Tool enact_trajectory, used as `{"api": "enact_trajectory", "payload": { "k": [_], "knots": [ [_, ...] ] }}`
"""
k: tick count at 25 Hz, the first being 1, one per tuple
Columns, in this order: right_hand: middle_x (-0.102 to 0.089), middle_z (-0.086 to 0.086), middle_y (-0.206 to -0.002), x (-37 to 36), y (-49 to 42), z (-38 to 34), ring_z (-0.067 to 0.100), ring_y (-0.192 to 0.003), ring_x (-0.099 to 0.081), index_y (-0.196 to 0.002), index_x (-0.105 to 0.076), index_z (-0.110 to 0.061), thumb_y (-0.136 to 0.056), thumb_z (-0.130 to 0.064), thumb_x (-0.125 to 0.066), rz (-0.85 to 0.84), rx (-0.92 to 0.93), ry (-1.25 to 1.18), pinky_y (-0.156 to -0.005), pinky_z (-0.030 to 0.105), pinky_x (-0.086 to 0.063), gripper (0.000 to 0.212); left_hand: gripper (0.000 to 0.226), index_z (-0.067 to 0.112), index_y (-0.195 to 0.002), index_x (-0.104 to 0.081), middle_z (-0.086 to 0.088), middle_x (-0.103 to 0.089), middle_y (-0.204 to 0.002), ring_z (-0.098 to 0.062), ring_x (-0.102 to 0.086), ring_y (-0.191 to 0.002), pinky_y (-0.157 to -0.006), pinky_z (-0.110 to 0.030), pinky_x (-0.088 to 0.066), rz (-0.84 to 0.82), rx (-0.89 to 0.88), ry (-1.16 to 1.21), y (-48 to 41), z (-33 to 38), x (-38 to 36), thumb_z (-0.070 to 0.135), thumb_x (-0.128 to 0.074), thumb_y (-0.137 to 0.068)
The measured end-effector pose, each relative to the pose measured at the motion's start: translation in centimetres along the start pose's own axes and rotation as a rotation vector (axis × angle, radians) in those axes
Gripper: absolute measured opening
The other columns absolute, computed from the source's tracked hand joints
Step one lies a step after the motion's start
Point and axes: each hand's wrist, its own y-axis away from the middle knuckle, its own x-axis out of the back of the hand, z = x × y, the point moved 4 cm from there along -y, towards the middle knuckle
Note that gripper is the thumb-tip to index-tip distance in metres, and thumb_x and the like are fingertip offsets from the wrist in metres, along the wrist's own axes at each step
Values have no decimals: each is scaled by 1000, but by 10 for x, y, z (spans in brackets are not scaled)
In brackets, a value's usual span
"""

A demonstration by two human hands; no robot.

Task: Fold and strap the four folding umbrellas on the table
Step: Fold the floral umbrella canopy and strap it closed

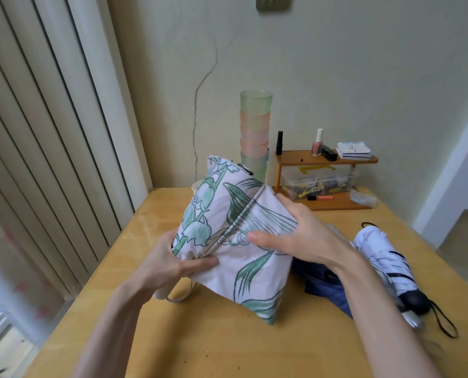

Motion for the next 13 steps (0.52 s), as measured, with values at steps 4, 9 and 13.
{"api": "enact_trajectory", "payload": {
  "k": [4, 9, 13],
  "knots": [
    [-76, -11, -98, 22, 5, 8, 9, -94, -70, -92, -83, -29, -79, -50, -85, 92, 42, 202, -84, 33, -54, 25, 47, 16, -115, -74, 3, -81, -109, -17, -78, -100, -77, -24, -62, 86, -12, 51, 1, -2, 16, 16, -88, -70],
    [-70, -13, -92, 27, 7, 10, 9, -91, -65, -87, -80, -35, -86, -47, -82, 63, 47, 266, -80, 27, -50, 13, 50, 18, -118, -73, 4, -81, -110, -14, -77, -100, -79, -23, -62, 139, -3, 41, 0, -5, 26, 16, -90, -71],
    [-71, -21, -103, 14, 7, 13, 2, -94, -65, -96, -82, -31, -87, -60, -73, -91, -58, 307, -77, 16, -47, 32, 53, 16, -119, -72, 3, -81, -111, -17, -78, -102, -80, -25, -62, 89, -18, 38, 0, -7, 22, 17, -90, -69]
  ]
}}
